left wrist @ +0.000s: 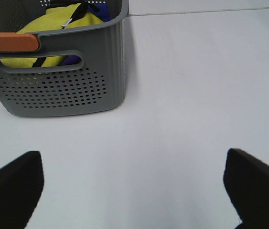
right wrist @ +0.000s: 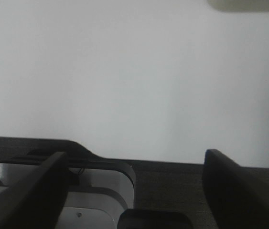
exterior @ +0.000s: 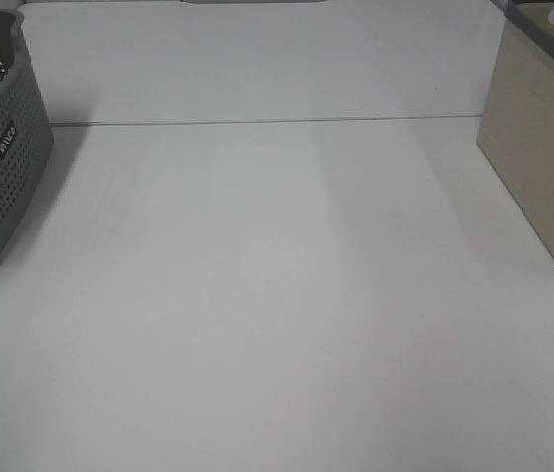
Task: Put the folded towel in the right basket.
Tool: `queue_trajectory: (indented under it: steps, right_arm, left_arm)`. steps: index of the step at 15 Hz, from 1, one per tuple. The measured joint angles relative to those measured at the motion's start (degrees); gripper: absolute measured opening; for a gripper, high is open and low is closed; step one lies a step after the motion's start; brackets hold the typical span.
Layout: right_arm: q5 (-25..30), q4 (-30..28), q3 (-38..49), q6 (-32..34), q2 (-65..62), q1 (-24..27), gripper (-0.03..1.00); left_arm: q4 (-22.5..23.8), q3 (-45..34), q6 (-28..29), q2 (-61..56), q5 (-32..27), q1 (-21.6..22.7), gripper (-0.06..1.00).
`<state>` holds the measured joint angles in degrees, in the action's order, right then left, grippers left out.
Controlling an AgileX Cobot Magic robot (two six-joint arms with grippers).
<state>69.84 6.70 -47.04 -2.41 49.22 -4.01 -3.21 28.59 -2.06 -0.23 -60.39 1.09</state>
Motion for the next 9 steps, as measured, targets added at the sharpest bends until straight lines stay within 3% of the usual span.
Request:
queue_trajectory:
  steps: [5, 9]
  right_arm:
    - [-2.92, -0.23, 14.5, -0.11, -21.2, 0.0, 0.73]
    - [-7.91, -0.63, 17.59, -1.95, -38.67, 0.0, 0.73]
  left_arm:
    - [0.0, 0.0, 0.0, 0.0, 0.0, 0.0, 0.97]
    - [0.0, 0.0, 0.0, 0.0, 0.0, 0.0, 0.97]
